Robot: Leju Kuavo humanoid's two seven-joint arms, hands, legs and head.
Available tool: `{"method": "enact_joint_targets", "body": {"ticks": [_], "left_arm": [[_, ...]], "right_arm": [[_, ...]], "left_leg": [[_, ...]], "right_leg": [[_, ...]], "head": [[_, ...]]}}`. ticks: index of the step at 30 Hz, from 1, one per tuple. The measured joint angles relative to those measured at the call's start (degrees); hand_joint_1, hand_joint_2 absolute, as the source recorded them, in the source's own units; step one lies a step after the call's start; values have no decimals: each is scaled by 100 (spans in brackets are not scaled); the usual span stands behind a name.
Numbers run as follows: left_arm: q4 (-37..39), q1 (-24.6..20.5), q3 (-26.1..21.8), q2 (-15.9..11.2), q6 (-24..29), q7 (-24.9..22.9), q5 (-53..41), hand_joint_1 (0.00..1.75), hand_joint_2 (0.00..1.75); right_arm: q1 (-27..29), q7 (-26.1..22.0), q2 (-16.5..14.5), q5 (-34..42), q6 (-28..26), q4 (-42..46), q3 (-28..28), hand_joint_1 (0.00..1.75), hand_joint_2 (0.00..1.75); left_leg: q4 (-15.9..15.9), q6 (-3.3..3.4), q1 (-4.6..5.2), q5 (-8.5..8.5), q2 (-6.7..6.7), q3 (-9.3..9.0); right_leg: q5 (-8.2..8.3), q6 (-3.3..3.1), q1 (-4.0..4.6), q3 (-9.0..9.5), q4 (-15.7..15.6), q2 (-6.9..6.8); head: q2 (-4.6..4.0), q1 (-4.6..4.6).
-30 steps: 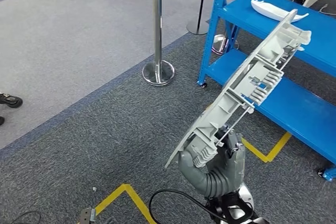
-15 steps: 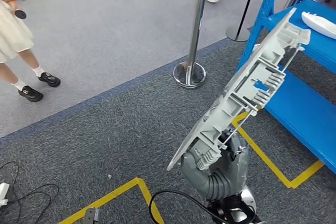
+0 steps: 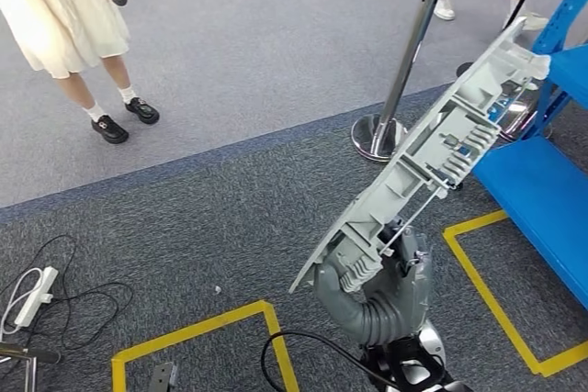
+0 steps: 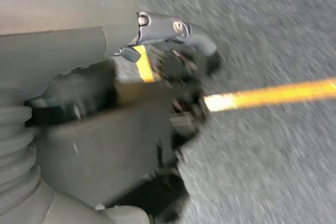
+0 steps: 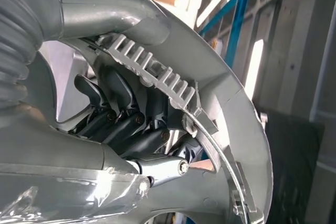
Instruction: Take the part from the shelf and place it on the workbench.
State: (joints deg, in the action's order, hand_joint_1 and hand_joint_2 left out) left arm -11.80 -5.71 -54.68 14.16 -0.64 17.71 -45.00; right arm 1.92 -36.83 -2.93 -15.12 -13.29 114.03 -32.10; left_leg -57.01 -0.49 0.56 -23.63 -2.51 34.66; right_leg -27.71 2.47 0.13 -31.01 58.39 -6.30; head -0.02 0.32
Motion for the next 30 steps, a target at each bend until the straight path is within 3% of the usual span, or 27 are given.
{"method": "enact_joint_targets", "body": {"ticks": [2, 3, 5, 6, 7, 9, 10, 11, 13, 15, 17, 19, 21, 22, 23, 24, 25, 27, 28, 30], "left_arm": [[0, 6, 0, -1, 117, -80, -22, 0, 175], [0, 3, 0, 0, 137, -92, -30, 0, 175], [0, -7, 1, 3, 154, -99, -43, 0, 175], [0, -6, 2, 4, 166, -107, -47, 0, 175], [0, -5, 1, 7, 191, -126, -49, 0, 175], [0, -3, 1, 13, 287, -188, -55, 0, 175], [0, -5, 1, 16, 340, -220, -58, 0, 175], [0, -7, 1, 17, 384, -243, -61, 0, 175], [0, 1, 1, 18, 435, -264, -64, 0, 175], [0, 26, 2, 20, 463, -267, -65, 0, 175], [0, 34, 2, 26, 473, -265, -68, 0, 175], [0, 18, 2, 32, 468, -260, -73, 0, 175], [0, 10, 2, 33, 460, -254, -76, 0, 175], [0, 12, 2, 32, 460, -251, -78, 0, 175], [0, 13, 2, 32, 459, -248, -79, 0, 175], [0, 14, 2, 31, 459, -245, -79, 0, 175], [0, 10, 2, 30, 459, -243, -79, 0, 175], [0, -10, 2, 34, 459, -239, -79, 0, 175], [0, -17, 2, 37, 459, -238, -79, 0, 175], [0, -12, 2, 38, 460, -234, -79, 0, 175]], "right_arm": [[-5, 8, 0, 2, 5, 7, 0, 175, 175], [-6, 8, 0, 2, 7, 10, 1, 175, 175], [-2, 8, 0, 2, 8, 15, 1, 175, 175], [0, 9, 0, 2, 9, 15, 1, 175, 175], [1, 10, 0, 3, 9, 15, 1, 175, 175], [-3, 16, 0, 2, 9, 15, 0, 175, 175], [-6, 19, 0, -1, 9, 15, -1, 175, 175], [-10, 23, 0, -5, 9, 17, -1, 175, 175], [-12, 31, 0, -15, 8, 22, -2, 175, 175], [-18, 40, 0, -24, 5, 26, -4, 175, 175], [-27, 43, 0, -30, -3, 30, -4, 175, 175], [-28, 41, 0, -35, -13, 32, -2, 175, 175], [-24, 43, 0, -38, -23, 32, -2, 175, 175], [-25, 43, 0, -39, -29, 32, -3, 175, 175], [-28, 44, 0, -41, -36, 32, -3, 175, 175], [-32, 44, 0, -43, -41, 32, -4, 175, 175], [-37, 43, 0, -45, -44, 32, -5, 175, 175], [-42, 43, 0, -47, -49, 34, -5, 175, 175], [-43, 42, 0, -47, -52, 35, -5, 175, 175], [-45, 43, 0, -50, -59, 39, -7, 175, 175]], "left_leg": [[19, 75, -31, 15, 139, -11], [23, 101, -44, 19, 208, -15], [21, 124, -48, 17, 358, -16], [19, 125, -48, 16, 444, -20], [17, 124, -50, 16, 534, -27], [9, 110, -59, 8, 718, -53], [0, 92, -58, 2, 800, -59], [-16, 65, -59, 1, 879, -48], [-30, -8, -72, 22, 1000, 8], [-29, -77, -98, 41, 1066, 56], [-226, -126, -81, -98, 834, 166], [-865, -160, -61, -442, 476, 482], [-1535, -180, -67, -686, 347, 810], [-1627, -184, -68, -663, 328, 852], [-1498, -184, -69, -540, 309, 780], [-1173, -180, -68, -350, 242, 601], [-778, -178, -60, -184, 88, 380], [-188, -128, -31, -25, -164, 68], [-85, -95, -14, -33, -212, 24], [-62, -16, -1, -41, -82, 34]], "right_leg": [[-205, 51, -22, -117, 304, 256], [-379, 65, -31, -275, 642, 437], [-692, 71, -32, -678, 1435, 598], [-724, 70, -32, -819, 1663, 616], [-636, 66, -33, -860, 1670, 625], [-187, 57, -58, -627, 1053, 724], [5, 58, -81, -454, 654, 864], [121, 58, -104, -304, 328, 990], [140, 43, -115, -196, 82, 1124], [152, -12, -104, -189, 54, 1014], [171, -83, -104, -170, 21, 865], [170, -134, -86, -162, 4, 695], [161, -154, -68, -163, 4, 515], [156, -156, -65, -161, 5, 430], [151, -153, -65, -156, 5, 353], [143, -143, -64, -145, 5, 281], [131, -124, -52, -133, 7, 216], [92, -76, -8, -118, 24, 106], [75, -54, 14, -109, 28, 50], [48, -10, 20, -71, 16, -79]], "head": [[1, 25], [1, 45], [0, 64], [0, 65], [0, 65], [0, 66], [0, 66], [1, 65], [1, 60], [0, 57], [0, 26], [0, -7], [0, -11], [0, -12], [0, -13], [0, -13], [0, -14], [1, -9], [1, -1], [0, 16]]}}
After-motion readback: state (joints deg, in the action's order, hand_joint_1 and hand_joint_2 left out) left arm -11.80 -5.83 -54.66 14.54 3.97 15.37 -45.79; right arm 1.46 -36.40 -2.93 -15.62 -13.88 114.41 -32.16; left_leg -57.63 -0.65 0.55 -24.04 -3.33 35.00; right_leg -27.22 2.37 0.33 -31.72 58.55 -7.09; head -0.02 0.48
